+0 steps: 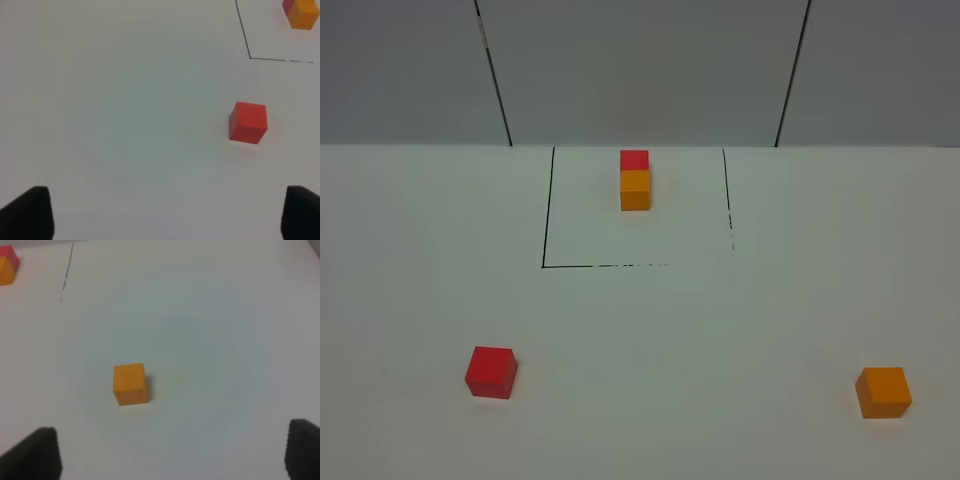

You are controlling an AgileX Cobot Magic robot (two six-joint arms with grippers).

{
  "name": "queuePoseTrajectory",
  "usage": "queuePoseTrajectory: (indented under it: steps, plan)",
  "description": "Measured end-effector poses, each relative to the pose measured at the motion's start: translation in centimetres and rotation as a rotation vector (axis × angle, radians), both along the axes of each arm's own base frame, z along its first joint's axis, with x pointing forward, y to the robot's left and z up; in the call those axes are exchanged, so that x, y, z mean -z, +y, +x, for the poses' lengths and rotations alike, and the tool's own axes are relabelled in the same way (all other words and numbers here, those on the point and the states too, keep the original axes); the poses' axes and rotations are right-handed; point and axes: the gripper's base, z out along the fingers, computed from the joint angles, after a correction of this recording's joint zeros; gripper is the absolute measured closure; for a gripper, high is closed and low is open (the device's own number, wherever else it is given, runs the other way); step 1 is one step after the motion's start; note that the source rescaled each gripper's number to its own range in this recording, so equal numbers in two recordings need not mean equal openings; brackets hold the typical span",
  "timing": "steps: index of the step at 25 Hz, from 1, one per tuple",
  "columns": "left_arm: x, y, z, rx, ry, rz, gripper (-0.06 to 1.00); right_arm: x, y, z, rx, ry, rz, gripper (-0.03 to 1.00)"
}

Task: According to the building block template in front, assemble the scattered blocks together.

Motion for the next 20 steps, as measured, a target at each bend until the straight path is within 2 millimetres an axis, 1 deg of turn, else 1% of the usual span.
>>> queuePoseTrajectory:
  steps: [20]
  plan:
    - [0.00, 0.00, 0.00, 0.000, 0.000, 0.000, -0.06, 0.00, 0.00, 0.00, 0.000, 0.000, 0.000, 0.18]
